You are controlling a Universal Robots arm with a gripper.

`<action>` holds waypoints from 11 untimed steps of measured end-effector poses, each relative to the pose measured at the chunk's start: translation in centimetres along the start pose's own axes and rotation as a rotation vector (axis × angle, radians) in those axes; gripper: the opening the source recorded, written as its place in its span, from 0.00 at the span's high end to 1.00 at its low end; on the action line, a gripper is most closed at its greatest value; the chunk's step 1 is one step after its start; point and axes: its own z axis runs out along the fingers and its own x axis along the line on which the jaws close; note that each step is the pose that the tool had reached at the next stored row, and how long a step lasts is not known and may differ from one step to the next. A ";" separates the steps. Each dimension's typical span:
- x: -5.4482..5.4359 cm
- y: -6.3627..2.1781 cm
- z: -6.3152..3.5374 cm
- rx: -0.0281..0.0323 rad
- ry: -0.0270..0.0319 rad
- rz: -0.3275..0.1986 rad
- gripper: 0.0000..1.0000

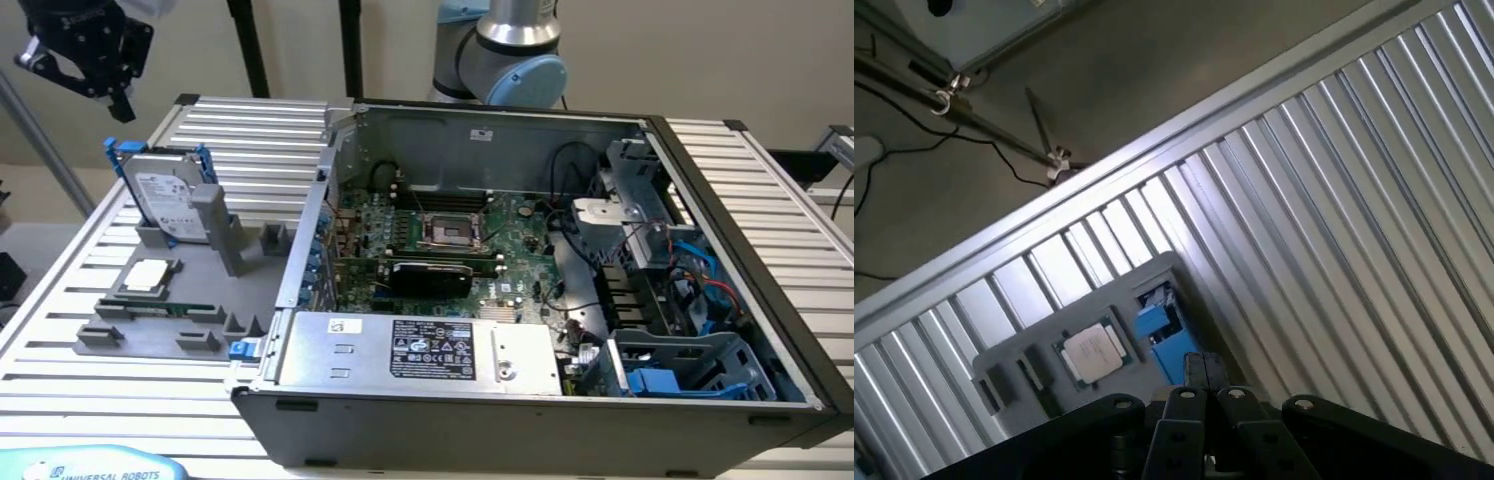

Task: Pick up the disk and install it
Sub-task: 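Pick up the disk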

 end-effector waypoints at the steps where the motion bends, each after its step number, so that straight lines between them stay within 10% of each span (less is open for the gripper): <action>1: 0.0 0.00 0.00 0.0001 0.0009 -0.019 0.89; 11: 0.0 0.00 0.06 0.0022 0.0114 -0.199 0.89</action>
